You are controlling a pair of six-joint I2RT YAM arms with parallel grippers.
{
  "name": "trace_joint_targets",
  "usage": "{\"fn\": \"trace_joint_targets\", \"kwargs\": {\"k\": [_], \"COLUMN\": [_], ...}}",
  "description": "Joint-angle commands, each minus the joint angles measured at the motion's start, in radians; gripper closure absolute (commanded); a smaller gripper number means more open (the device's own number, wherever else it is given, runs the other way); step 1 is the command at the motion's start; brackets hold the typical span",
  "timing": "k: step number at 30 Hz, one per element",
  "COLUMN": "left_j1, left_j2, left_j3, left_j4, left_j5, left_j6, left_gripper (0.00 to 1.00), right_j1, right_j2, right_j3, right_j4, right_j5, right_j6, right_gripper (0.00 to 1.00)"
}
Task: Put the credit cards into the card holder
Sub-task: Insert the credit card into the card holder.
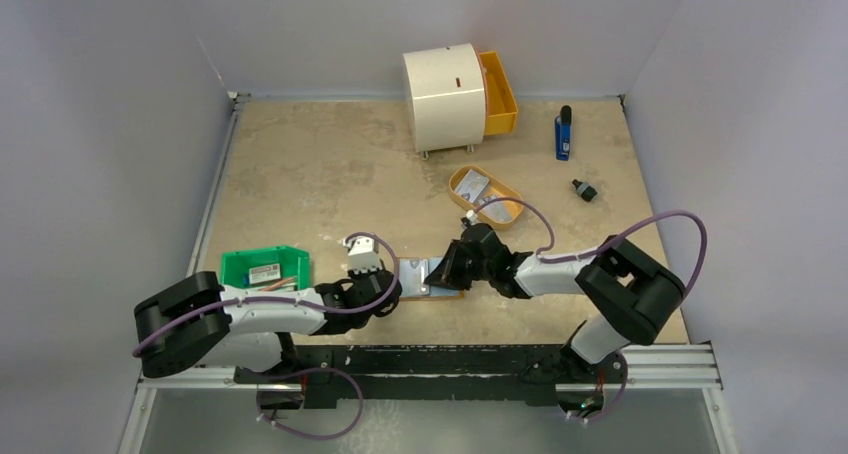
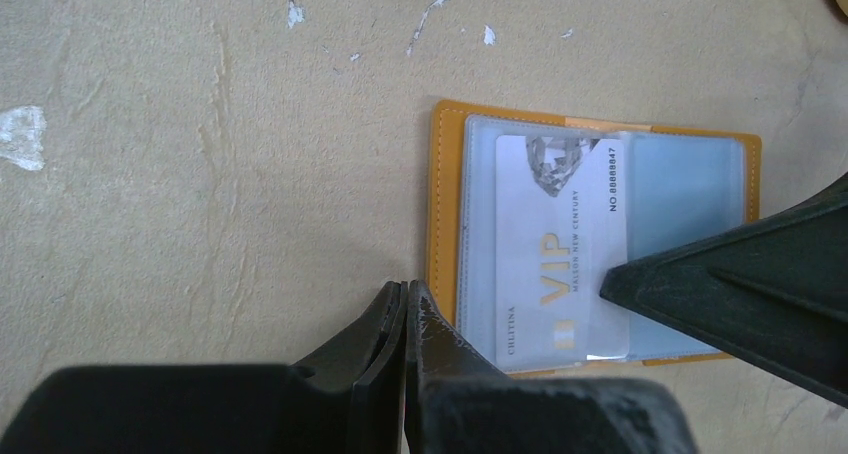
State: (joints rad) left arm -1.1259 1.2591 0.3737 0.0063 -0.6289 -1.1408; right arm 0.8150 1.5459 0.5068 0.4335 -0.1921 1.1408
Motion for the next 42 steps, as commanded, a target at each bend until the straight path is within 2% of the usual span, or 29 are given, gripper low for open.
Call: {"fn": "trace_joint_targets", "kwargs": {"k": [1, 7, 8, 11, 13, 16, 27, 33, 36, 39, 42], "left_j1": [-0.002, -0.002, -0.002, -0.002, -0.002, -0.002, -0.006, -0.008, -0.008, -0.008, -0.008], "left_j2": [0.028, 0.025, 0.024, 0.019, 0.018, 0.015, 0.013, -0.009, -0.046, -0.112, -0.194], "left_j3": [0.006, 0.01, 0.01, 0.007, 0.005, 0.005, 0.01, 0.01, 0.009, -0.008, -0.022], "left_j4": [-0.021, -0.022, -0.022, -0.022, -0.022, -0.022, 0.052, 0.027, -0.043, -0.084, -0.121], "left_j5": [0.078, 0.075, 0.074, 0.072, 0.072, 0.073, 0.11, 0.092, 0.047, 0.02, 0.001], "left_j6": [0.013, 0.016, 0.016, 0.013, 0.013, 0.013, 0.045, 0.045, 0.024, 0.012, 0.006], "left_gripper": [1.0, 1.0, 1.0, 1.0, 1.0, 1.0, 1.0, 1.0, 1.0, 0.99, 0.87], "right_j1": [0.019, 0.021, 0.021, 0.021, 0.021, 0.021, 0.044, 0.046, 0.046, 0.046, 0.046], "right_j2": [0.03, 0.021, 0.016, -0.005, -0.014, -0.015, 0.063, 0.025, -0.032, -0.084, -0.138], "right_j3": [0.046, 0.055, 0.054, 0.044, 0.04, 0.042, 0.123, 0.135, 0.149, 0.179, 0.217], "right_j4": [0.012, 0.001, -0.003, 0.001, 0.004, 0.013, 0.038, -0.025, -0.147, -0.275, -0.396], "right_j5": [-0.048, -0.057, -0.054, -0.047, -0.046, -0.051, -0.142, -0.107, -0.053, -0.009, 0.006], "right_j6": [-0.014, -0.025, -0.025, -0.023, -0.023, -0.027, -0.06, -0.082, -0.115, -0.164, -0.214], "right_gripper": [1.0, 1.0, 0.97, 0.78, 0.69, 0.6, 0.61, 0.62, 0.57, 0.46, 0.41]}}
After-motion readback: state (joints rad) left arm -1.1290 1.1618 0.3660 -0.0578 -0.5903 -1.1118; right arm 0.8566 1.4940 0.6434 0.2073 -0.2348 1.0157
